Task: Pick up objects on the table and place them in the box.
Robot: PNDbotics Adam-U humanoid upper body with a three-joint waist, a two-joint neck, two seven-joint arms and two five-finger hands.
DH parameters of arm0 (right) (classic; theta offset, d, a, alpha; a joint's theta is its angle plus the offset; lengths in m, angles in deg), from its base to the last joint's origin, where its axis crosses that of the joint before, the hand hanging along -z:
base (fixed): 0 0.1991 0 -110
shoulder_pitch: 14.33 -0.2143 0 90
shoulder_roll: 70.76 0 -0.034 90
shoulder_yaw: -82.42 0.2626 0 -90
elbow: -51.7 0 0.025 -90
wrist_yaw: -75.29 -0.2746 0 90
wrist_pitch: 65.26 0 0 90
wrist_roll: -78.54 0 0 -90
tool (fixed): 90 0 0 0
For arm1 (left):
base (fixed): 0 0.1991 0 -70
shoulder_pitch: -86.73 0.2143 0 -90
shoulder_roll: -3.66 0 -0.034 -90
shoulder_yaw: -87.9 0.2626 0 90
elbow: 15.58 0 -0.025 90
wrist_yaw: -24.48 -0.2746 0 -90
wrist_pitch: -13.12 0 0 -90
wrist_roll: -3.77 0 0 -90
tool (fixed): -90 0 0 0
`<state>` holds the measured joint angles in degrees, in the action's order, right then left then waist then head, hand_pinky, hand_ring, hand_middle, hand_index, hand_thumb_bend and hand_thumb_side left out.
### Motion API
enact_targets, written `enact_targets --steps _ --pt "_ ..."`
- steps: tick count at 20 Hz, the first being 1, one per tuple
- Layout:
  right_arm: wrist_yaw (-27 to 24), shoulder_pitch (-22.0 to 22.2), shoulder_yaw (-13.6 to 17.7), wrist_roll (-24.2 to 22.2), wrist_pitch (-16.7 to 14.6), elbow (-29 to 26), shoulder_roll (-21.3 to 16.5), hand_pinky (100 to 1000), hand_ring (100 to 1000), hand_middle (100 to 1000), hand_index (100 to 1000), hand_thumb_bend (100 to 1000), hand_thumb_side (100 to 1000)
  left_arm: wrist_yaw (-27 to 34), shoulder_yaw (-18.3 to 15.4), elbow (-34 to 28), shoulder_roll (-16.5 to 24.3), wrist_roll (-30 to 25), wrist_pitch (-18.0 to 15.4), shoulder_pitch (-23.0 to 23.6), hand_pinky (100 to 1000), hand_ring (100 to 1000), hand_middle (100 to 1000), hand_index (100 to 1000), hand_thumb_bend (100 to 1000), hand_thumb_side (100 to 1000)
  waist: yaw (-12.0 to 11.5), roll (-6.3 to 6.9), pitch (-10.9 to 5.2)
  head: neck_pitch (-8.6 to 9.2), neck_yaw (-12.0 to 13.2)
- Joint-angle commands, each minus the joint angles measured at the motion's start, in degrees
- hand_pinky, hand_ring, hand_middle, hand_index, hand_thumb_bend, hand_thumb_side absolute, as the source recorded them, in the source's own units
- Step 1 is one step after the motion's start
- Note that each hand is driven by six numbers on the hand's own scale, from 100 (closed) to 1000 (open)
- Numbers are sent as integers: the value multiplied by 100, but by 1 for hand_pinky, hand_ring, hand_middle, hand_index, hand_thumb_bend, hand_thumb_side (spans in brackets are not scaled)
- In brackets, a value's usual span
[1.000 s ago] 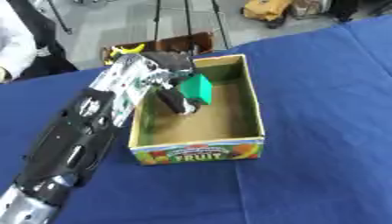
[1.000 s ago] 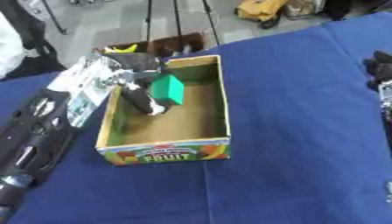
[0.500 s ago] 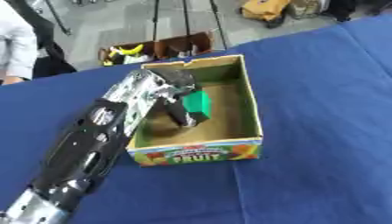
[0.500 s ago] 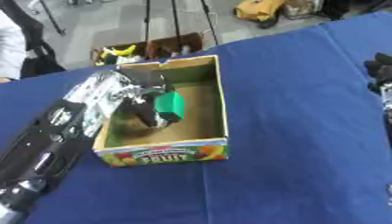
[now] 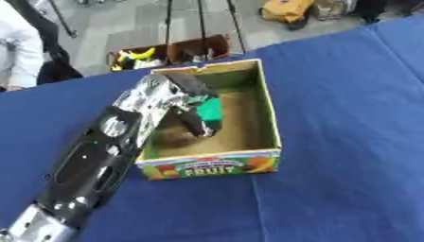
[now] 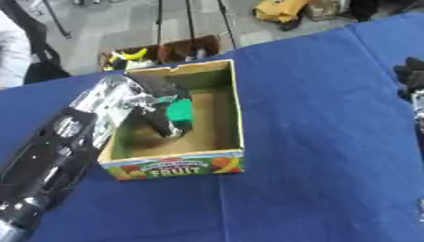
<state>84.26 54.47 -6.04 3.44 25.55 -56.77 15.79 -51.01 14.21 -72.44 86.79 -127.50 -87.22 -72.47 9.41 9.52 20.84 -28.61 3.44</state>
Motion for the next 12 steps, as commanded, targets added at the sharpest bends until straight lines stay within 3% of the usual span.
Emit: enact_targets --steps 1,4,6,9,10,12 --pt "-9 -42 31 3 5 -131 -40 870 901 816 924 100 1000 -257 -104 -287 175 101 -11 -145 702 794 984 1000 750 749 -20 -61 -146 -2 25" --pt "-10 -21 37 10 8 -129 -36 870 901 816 924 100 1000 -25 -242 -593 185 348 1 -116 678 778 965 1000 729 798 -58 -66 -165 -48 4" --pt "-8 0 45 18 12 -127 -35 869 901 816 924 100 1000 517 -379 -982 213 565 62 -86 636 756 944 1000 674 827 -97 -72 -185 -110 -21" --pt "-1 34 61 36 13 -126 -44 869 901 817 924 100 1000 1561 -552 -1863 390 881 256 -14 618 745 928 1000 609 864 -175 -84 -222 -235 -100" --pt "2 45 67 42 12 -125 -48 869 901 817 924 100 1000 1851 -597 -2220 500 989 324 20 626 745 918 1000 540 883 -213 -92 -240 -300 -144" --pt "9 60 81 58 8 -130 -53 869 901 817 924 100 1000 2346 -700 -2961 757 1249 515 159 627 745 910 1000 488 879 -285 -110 -267 -415 -220"
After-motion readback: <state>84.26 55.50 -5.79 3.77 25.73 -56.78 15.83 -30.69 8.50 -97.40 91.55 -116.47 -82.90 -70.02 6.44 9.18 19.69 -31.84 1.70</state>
